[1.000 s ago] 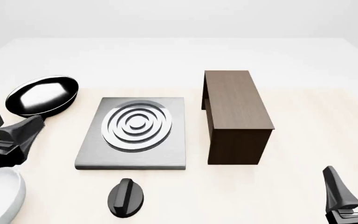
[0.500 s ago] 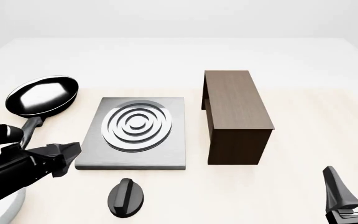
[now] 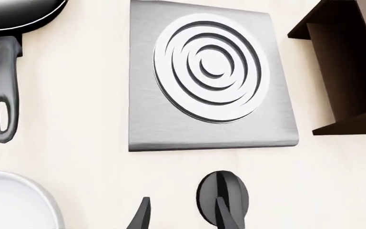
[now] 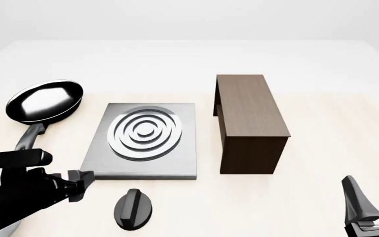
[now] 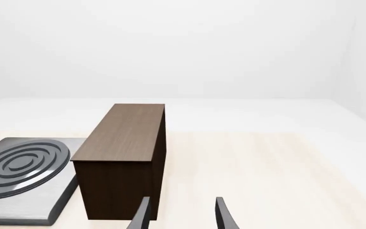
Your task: Turn on the stove.
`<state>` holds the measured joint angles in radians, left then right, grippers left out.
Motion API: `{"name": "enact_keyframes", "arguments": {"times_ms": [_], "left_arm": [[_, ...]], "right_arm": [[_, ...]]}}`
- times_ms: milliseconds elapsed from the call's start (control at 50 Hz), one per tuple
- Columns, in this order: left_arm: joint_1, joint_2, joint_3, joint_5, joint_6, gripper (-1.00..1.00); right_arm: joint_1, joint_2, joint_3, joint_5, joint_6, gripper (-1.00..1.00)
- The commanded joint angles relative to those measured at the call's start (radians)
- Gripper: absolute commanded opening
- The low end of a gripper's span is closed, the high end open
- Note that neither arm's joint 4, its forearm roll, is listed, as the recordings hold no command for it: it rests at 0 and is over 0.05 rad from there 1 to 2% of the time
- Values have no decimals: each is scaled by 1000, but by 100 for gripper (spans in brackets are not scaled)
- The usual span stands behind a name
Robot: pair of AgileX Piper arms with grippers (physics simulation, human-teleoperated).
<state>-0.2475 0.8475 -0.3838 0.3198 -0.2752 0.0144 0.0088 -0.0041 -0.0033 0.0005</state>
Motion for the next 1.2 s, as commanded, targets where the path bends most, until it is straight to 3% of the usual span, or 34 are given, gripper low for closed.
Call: {"name": "enact_keyframes", "arguments": {"times_ms": [20, 180, 380, 400, 480, 780, 1120, 1200], "left_arm": [[17, 98, 71, -101, 27, 100], [40, 148, 103, -163, 34, 100], [7, 222, 147, -252, 2, 100], [-80, 359, 266, -437, -86, 100], [-94, 386, 279, -472, -104, 100], [-120, 396, 293, -489, -138, 100], [-184, 329, 236, -397, -170, 100], [-185, 347, 219, -395, -145, 100]], "right_arm": [[0, 0, 0, 0, 0, 100], [0, 0, 0, 0, 0, 100], [0, 0, 0, 0, 0, 100], [0, 0, 0, 0, 0, 100], [0, 0, 0, 0, 0, 100], [0, 0, 0, 0, 0, 100], [0, 0, 0, 0, 0, 100], [0, 0, 0, 0, 0, 100]]}}
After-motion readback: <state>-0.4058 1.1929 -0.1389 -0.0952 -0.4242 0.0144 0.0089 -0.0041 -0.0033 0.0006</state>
